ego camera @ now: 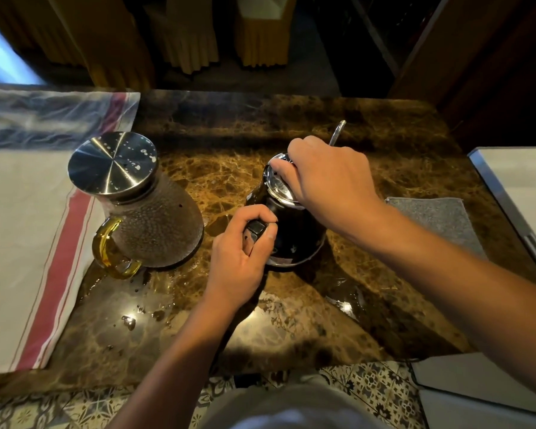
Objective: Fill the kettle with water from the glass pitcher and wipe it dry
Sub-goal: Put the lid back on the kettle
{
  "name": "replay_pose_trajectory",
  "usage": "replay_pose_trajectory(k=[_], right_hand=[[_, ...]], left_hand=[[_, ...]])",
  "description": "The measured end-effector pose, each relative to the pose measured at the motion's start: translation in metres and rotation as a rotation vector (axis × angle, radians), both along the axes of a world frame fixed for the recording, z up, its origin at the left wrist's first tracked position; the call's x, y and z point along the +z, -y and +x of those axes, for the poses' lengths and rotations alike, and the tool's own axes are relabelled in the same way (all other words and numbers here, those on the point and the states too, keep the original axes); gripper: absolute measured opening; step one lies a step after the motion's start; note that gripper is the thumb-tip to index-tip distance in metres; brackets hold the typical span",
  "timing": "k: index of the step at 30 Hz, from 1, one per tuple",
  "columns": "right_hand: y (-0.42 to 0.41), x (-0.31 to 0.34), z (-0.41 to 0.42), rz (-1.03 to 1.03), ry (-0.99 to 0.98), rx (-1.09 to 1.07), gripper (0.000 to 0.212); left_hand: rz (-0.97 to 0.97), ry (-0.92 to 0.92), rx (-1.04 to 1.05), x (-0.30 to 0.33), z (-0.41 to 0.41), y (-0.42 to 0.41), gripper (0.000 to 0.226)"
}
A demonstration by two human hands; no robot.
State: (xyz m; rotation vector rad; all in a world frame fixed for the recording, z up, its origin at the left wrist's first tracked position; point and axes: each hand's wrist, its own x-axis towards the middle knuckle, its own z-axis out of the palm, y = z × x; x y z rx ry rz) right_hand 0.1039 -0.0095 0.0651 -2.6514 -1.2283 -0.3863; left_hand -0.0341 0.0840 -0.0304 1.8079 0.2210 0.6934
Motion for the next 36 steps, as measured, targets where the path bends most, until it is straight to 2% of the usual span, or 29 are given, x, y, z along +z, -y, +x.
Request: replay_pose_trajectory(k=[5, 8, 11, 14, 16, 24, 29, 34, 36], right_hand=[[0.001, -0.005, 0.006, 0.048, -0.001, 0.026, 0.036], [0.003, -0.007, 0.013, 0.094, -0.078, 0.048, 0.038], [0.012, -0.005, 0.022, 0.185, -0.278, 0.117, 0.033], [0.029, 0.004, 0.029, 0.362, -0.64, 0.196, 0.022], [0.045, 0.006, 0.034, 0.449, -0.791, 0.236, 0.019], [0.123, -0.022, 0.062, 0.529, -0.996, 0.257, 0.029], [0.174, -0.058, 0.086, 0.548, -0.954, 0.129, 0.027], [0.222, -0.106, 0.118, 0.298, -0.552, -0.1, 0.039], [0.235, -0.122, 0.126, 0.199, -0.485, -0.157, 0.047]], left_hand=[[0.018, -0.006, 0.038, 0.001, 0.0, 0.003, 0.013], [-0.001, -0.021, 0.071, 0.001, 0.001, 0.008, 0.011], [0.012, -0.039, 0.134, 0.0, 0.0, 0.019, 0.01], [0.026, -0.05, 0.205, 0.002, 0.0, 0.038, 0.011], [0.025, -0.052, 0.245, 0.005, 0.0, 0.052, 0.013], [-0.041, -0.081, 0.371, 0.013, 0.009, 0.099, 0.014], [0.021, -0.102, 0.447, 0.015, 0.018, 0.121, 0.024], [0.042, -0.145, 0.422, 0.02, 0.019, 0.137, 0.028], [0.052, -0.185, 0.411, 0.02, 0.015, 0.137, 0.029]])
